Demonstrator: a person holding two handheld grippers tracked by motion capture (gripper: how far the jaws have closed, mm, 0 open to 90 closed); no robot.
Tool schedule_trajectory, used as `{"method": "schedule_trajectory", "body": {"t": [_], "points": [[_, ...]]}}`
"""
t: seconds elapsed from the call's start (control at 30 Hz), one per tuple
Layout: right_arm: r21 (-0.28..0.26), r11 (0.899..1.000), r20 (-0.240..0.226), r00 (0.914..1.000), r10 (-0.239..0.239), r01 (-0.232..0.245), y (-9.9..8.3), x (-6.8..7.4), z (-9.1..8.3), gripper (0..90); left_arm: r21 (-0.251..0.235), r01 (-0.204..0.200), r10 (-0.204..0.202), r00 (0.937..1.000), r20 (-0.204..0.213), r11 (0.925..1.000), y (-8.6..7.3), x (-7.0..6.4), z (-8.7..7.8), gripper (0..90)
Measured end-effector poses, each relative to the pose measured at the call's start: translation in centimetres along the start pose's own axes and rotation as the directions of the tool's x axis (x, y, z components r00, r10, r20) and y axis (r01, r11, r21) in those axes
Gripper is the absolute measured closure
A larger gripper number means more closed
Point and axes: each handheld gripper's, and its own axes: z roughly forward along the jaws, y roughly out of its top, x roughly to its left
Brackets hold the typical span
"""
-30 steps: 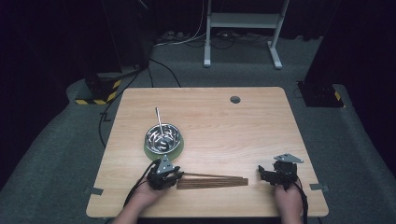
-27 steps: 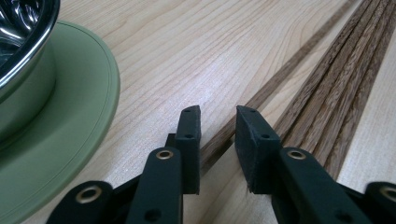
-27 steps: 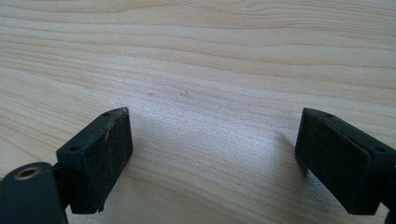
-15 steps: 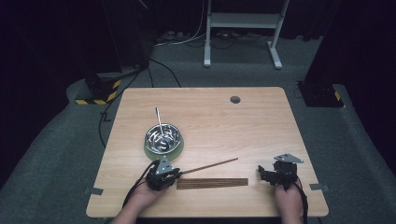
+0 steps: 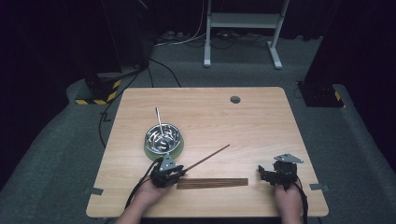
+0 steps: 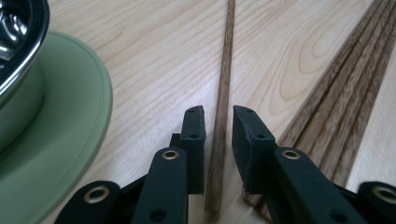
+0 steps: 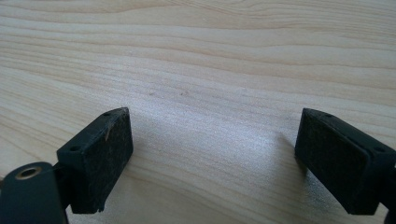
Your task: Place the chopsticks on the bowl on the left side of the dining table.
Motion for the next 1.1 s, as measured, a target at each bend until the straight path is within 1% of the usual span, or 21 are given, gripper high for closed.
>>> {"method": "schedule_trajectory", "body": {"t": [0.03,0.07,0.1,0.2,0.37,0.43,0.5,0.53,0.6,0.7,0.8,0.93,1.0,1.1], "points": [[0.000,1.000,0.000,1.0000,0.000,0.000,0.00,0.01,0.00,11.0,0.001,0.003,-0.003,1.0000,0.006,1.0000,0.15,-0.08,0.37,73.9],[0.000,1.000,0.000,1.0000,0.000,0.000,-0.01,0.01,-0.01,11.1,0.004,-0.008,0.008,1.0000,0.006,1.0000,0.23,-0.11,0.49,73.7],[0.000,1.000,0.000,1.0000,0.000,0.000,-0.01,0.02,-0.01,11.1,0.002,-0.009,0.009,1.0000,0.003,1.0000,0.28,-0.19,0.58,73.5],[-0.013,1.000,0.009,1.0000,0.005,-0.005,-0.06,0.11,0.09,11.1,0.001,-0.003,0.003,1.0000,0.002,1.0000,0.39,-0.22,0.74,72.3],[-0.012,1.000,0.008,0.9999,0.005,-0.005,-0.06,0.12,0.08,11.1,-0.002,-0.003,0.003,1.0000,-0.005,1.0000,0.44,-0.17,0.86,65.3],[-0.013,1.000,0.009,0.9999,0.007,-0.007,-0.07,0.15,0.09,11.2,-0.001,-0.006,0.006,0.9999,-0.010,1.0000,0.43,-0.24,0.86,65.2],[-0.013,1.000,0.009,0.9999,0.007,-0.007,-0.07,0.15,0.09,11.2,-0.001,-0.009,0.009,0.9998,-0.016,1.0000,0.42,-0.26,0.85,65.9],[-0.014,1.000,0.010,0.9999,0.005,-0.005,-0.07,0.14,0.09,11.2,-0.004,-0.005,0.005,0.9999,-0.015,1.0000,0.37,-0.25,0.83,70.9],[-0.003,1.000,0.000,0.9999,-0.011,0.011,-0.04,0.01,-0.02,11.2,-0.001,-0.012,0.012,0.9999,-0.012,0.9999,0.35,-0.31,0.79,73.6],[-0.001,1.000,-0.003,1.0000,-0.006,0.006,-0.04,0.06,-0.03,11.2,-0.004,-0.018,0.018,0.9998,-0.011,0.9998,0.35,-0.40,0.82,77.6],[0.002,1.000,-0.006,1.0000,-0.001,0.001,-0.03,0.11,-0.05,11.2,-0.002,-0.008,0.008,0.9999,-0.012,1.0000,0.31,-0.32,0.75,81.4],[0.002,1.000,-0.005,1.0000,-0.002,0.002,-0.03,0.10,-0.05,11.2,-0.002,-0.010,0.009,0.9998,-0.017,1.0000,0.29,-0.39,0.73,82.4],[0.002,1.000,-0.006,1.0000,-0.002,0.002,-0.03,0.10,-0.05,11.2,-0.002,0.008,-0.008,0.9999,-0.013,1.0000,0.29,-0.35,0.68,83.1],[0.002,1.000,-0.006,1.0000,-0.002,0.002,-0.03,0.10,-0.05,11.2,0.001,0.004,-0.004,0.9998,-0.019,1.0000,0.26,-0.33,0.59,83.4]]}}
